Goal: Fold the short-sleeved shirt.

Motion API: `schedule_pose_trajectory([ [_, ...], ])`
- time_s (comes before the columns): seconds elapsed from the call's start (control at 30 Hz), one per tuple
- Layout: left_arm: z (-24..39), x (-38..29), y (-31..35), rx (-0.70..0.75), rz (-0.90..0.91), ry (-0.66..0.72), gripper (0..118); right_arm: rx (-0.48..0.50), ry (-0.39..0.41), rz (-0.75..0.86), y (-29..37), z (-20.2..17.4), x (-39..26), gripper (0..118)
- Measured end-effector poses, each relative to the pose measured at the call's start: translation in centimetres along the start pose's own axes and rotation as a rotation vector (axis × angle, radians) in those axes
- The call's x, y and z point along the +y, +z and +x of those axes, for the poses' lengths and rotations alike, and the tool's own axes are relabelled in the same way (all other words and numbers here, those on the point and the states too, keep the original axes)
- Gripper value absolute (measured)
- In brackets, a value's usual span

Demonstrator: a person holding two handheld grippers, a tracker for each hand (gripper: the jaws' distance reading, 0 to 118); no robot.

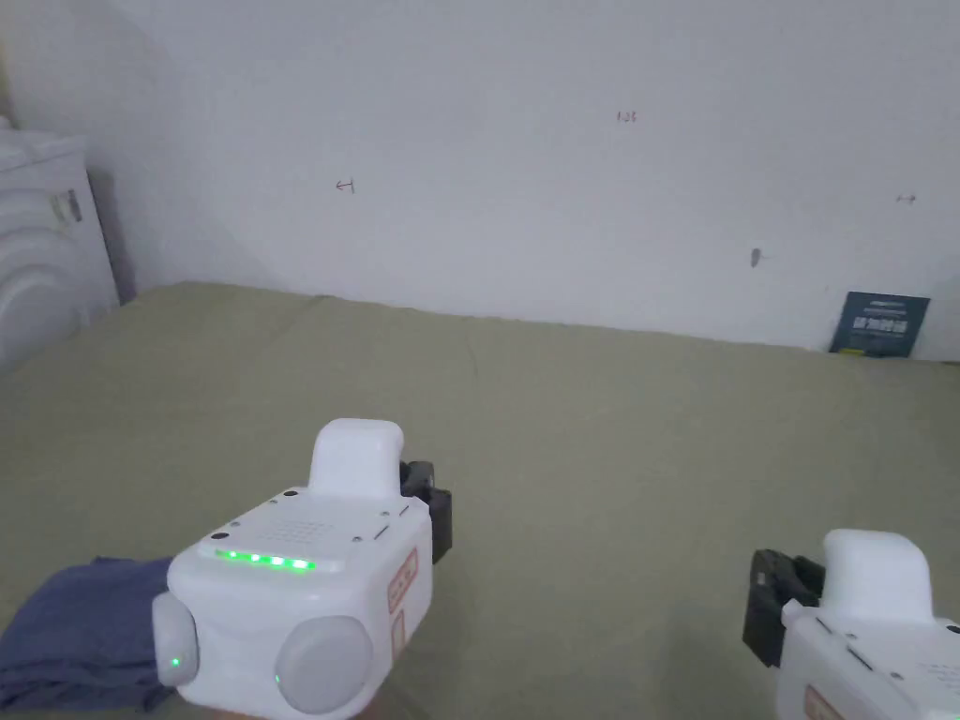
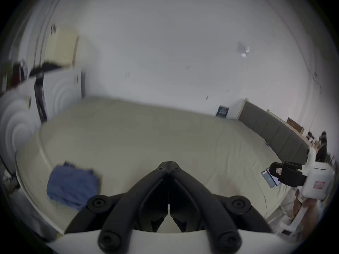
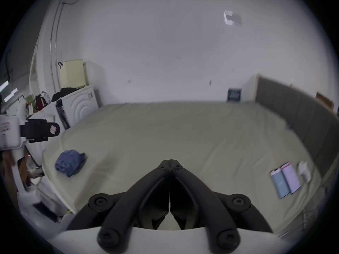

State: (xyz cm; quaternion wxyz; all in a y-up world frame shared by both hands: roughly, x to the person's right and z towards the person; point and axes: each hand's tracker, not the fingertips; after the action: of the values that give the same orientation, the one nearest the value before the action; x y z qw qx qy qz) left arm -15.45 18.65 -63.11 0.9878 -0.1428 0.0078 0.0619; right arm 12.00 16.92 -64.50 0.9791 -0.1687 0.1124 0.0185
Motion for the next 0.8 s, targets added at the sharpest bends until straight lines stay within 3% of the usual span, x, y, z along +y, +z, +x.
schedule_pose_trajectory([
  [0.1,3.2,-0.6,2.6,0.105,0.113,-0.119,0,-0.033,-0.026,0.047,2.2,0.3,-0.6,0],
  [0.17,2.6,-0.6,2.4,0.083,0.088,-0.100,0,-0.050,-0.035,0.062,3.1,0.8,-1.2,0],
  [0.3,1.7,-0.9,3.4,0.080,0.080,-0.063,0,-0.091,0.035,0.069,4.0,0.9,-1.2,0],
  [0.8,0.8,-0.1,4.0,0.107,0.091,-0.021,0,-0.100,-0.017,0.130,5.2,1.4,0.3,0],
])
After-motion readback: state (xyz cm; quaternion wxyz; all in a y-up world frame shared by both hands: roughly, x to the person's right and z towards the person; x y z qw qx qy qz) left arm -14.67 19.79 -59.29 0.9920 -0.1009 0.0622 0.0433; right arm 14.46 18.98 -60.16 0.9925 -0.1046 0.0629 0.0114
